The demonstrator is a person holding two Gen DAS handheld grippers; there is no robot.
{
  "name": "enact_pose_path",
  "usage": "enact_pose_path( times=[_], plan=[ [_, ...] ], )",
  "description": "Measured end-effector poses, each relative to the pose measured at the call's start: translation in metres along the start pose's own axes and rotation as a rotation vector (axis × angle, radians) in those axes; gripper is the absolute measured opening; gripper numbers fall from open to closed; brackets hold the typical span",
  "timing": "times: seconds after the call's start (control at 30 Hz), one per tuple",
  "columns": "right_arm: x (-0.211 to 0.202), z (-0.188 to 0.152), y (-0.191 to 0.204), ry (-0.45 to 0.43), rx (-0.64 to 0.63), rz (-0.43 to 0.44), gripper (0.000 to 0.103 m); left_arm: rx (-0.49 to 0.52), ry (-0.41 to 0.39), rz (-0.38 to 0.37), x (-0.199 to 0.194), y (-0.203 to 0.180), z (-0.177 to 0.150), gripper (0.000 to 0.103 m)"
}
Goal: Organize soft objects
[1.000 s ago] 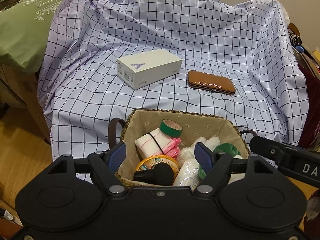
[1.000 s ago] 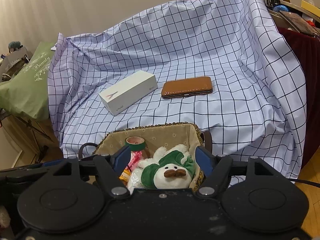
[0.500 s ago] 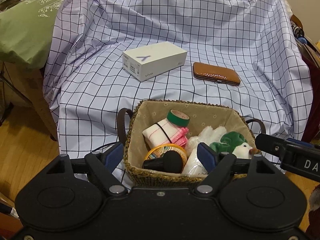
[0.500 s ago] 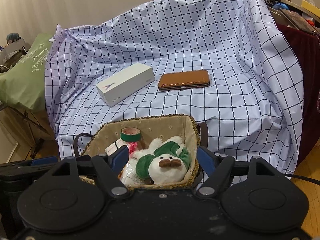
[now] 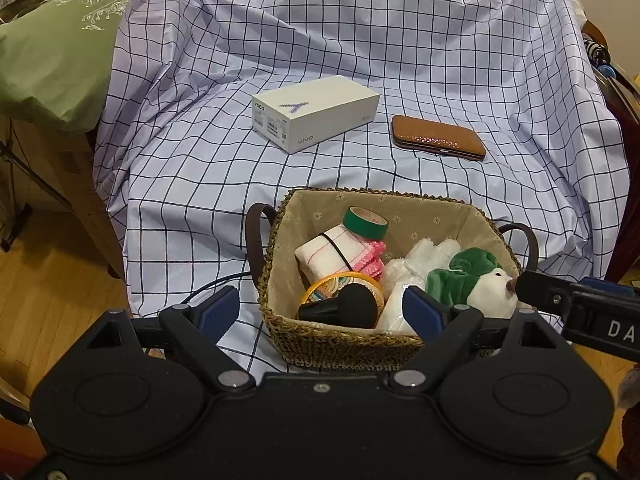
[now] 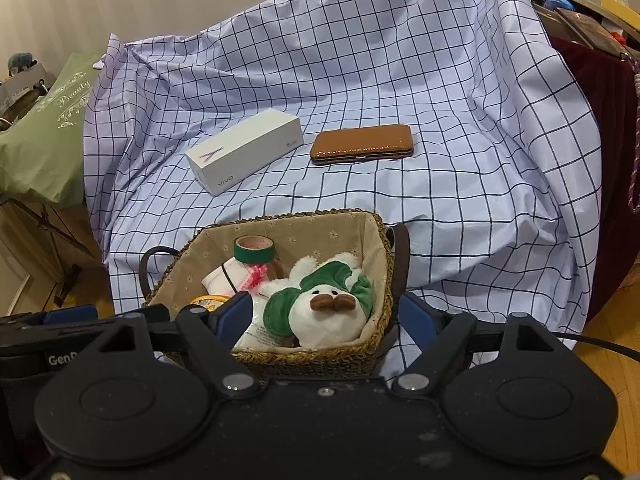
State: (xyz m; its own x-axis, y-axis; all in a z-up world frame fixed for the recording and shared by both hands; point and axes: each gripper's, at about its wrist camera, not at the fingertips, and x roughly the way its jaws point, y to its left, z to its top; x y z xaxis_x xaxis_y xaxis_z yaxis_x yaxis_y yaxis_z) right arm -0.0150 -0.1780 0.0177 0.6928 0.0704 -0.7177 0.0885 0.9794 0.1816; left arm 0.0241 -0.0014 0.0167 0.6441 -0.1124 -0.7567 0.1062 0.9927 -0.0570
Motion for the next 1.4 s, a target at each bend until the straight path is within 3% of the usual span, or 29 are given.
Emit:
enact_pose_path(
  times=[1.4],
  plan=[
    [0.0053,-0.0008,-0.0044,0.035,-0.003,-0.010,0.084,0.023,0.020,0.014,0.0009,-0.0020,-0.0020,0.087]
  ],
)
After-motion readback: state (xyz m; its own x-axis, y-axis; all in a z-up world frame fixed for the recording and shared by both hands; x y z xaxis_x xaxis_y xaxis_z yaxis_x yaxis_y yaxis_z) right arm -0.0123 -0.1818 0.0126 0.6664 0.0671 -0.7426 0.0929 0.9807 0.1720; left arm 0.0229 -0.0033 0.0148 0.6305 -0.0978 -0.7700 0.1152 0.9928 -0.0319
